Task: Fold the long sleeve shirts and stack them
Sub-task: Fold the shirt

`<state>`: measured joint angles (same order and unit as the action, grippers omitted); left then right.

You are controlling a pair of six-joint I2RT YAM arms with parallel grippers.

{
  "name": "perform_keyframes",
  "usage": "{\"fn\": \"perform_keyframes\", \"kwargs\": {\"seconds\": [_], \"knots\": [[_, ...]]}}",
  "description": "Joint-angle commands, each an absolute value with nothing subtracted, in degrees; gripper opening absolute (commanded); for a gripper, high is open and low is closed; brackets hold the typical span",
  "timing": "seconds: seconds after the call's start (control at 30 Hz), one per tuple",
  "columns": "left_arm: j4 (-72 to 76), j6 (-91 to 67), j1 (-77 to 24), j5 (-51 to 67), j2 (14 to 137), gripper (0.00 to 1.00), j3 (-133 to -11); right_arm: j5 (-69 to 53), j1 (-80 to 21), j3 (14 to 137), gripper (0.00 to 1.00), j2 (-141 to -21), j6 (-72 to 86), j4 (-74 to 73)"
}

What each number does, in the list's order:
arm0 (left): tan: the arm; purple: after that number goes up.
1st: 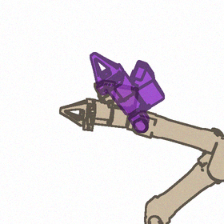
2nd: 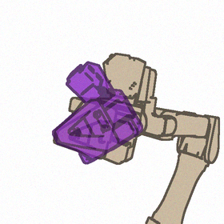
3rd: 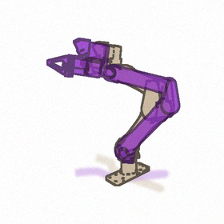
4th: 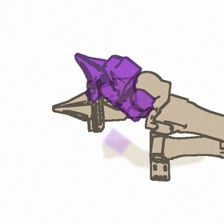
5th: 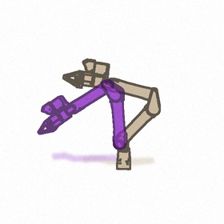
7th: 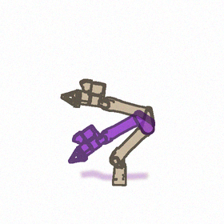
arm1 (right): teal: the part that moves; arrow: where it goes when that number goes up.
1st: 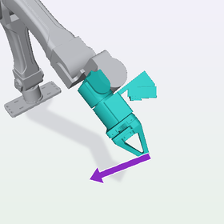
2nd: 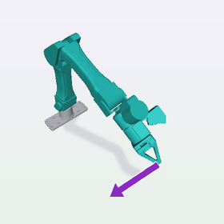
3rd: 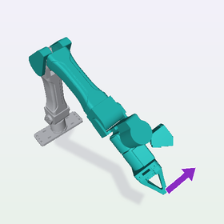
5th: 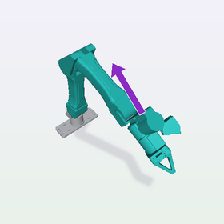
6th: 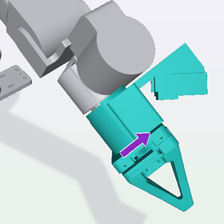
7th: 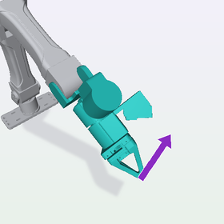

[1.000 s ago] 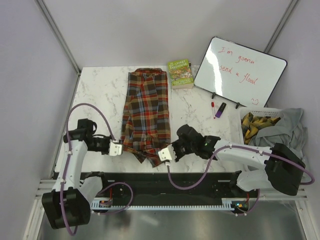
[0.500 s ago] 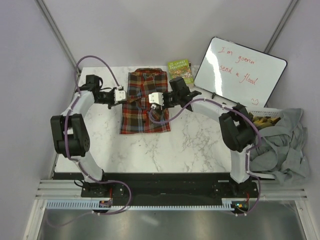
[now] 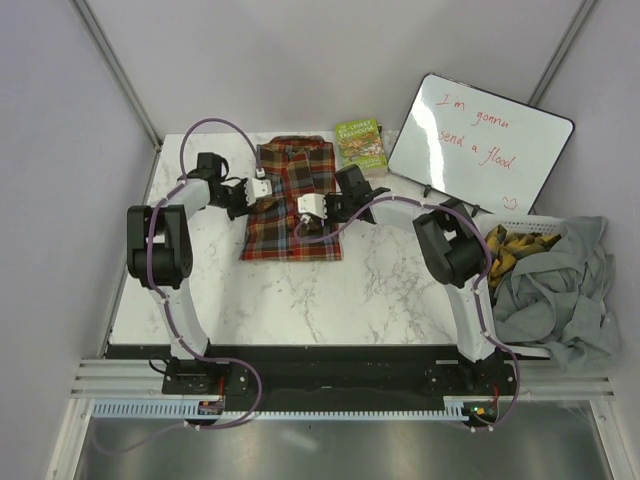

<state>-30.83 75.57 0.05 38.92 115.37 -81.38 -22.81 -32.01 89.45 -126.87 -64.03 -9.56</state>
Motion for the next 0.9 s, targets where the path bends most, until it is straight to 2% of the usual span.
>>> {"fn": "perform_keyframes", "kwargs": {"seconds": [0.0, 0.07, 0.13, 0.2, 0.3, 0.33, 0.37, 0.4, 0.43, 0.5, 0.6, 0.73, 0.77, 0.8, 0.87], "knots": [[-29.4, 73.6, -2.4, 35.7, 108.9, 0.16, -73.7, -22.0, -33.9, 83.6, 0.03, -122.4, -62.8, -10.1], [-29.4, 72.3, -3.3, 35.2, 106.4, 0.16, -70.3, -22.1, -35.6, 80.6, 0.03, -119.5, -61.2, -10.1], [-30.4, 70.2, -3.4, 35.8, 103.7, 0.17, -67.2, -21.6, -37.2, 76.7, 0.08, -117.7, -60.0, -10.2], [-31.5, 67.8, -3.3, 35.2, 101.9, 0.16, -65.3, -21.3, -37.3, 75.8, 0.14, -115.7, -55.7, -10.3], [-33.8, 64.9, -2.7, 35.2, 100.4, 0.15, -64.8, -19.8, -37.0, 76.0, 0.17, -113.5, -51.8, -10.8], [-33.9, 63.6, -2.6, 35.7, 99.3, 0.2, -64.9, -19.4, -36.6, 76.1, 0.2, -112.9, -50.9, -11.3], [-34.2, 60.9, -2.5, 35.8, 98.9, 0.26, -65.4, -19.0, -36.3, 76.2, 0.27, -112.2, -49.7, -11.5], [-34.1, 59.4, -2.4, 35.9, 98.4, 0.31, -67.0, -18.0, -36.0, 76.9, 0.4, -112.0, -47.0, -11.8], [-33.8, 57.4, -1.9, 36.5, 98.1, 0.4, -68.3, -17.8, -35.2, 77.6, 0.44, -111.7, -45.2, -12.6], [-32.5, 50.6, -0.1, 37.2, 98.3, 0.45, -73.3, -17.3, -33.8, 80.3, 0.49, -111.2, -38.5, -12.8], [-31.1, 44.7, 4.5, 38.9, 98.9, 0.45, -78.9, -17.3, -30.3, 85.9, 0.49, -111.4, -30.8, -14.8], [-30.8, 43.8, 5.7, 42.2, 97.0, 0.48, -78.9, -22.4, -27.2, 89.2, 0.49, -110.5, -18.4, -18.6], [-30.9, 44.6, 5.6, 43.8, 94.2, 0.49, -76.1, -23.8, -27.2, 87.5, 0.46, -108.9, -17.0, -18.6], [-30.9, 45.5, 5.4, 47.4, 92.9, 0.55, -74.4, -25.0, -27.2, 86.8, 0.44, -108.3, -15.2, -18.6], [-30.9, 48.2, 3.4, 49.7, 88.8, 0.58, -69.3, -29.3, -27.4, 84.8, 0.36, -107.1, -7.9, -18.7]]}}
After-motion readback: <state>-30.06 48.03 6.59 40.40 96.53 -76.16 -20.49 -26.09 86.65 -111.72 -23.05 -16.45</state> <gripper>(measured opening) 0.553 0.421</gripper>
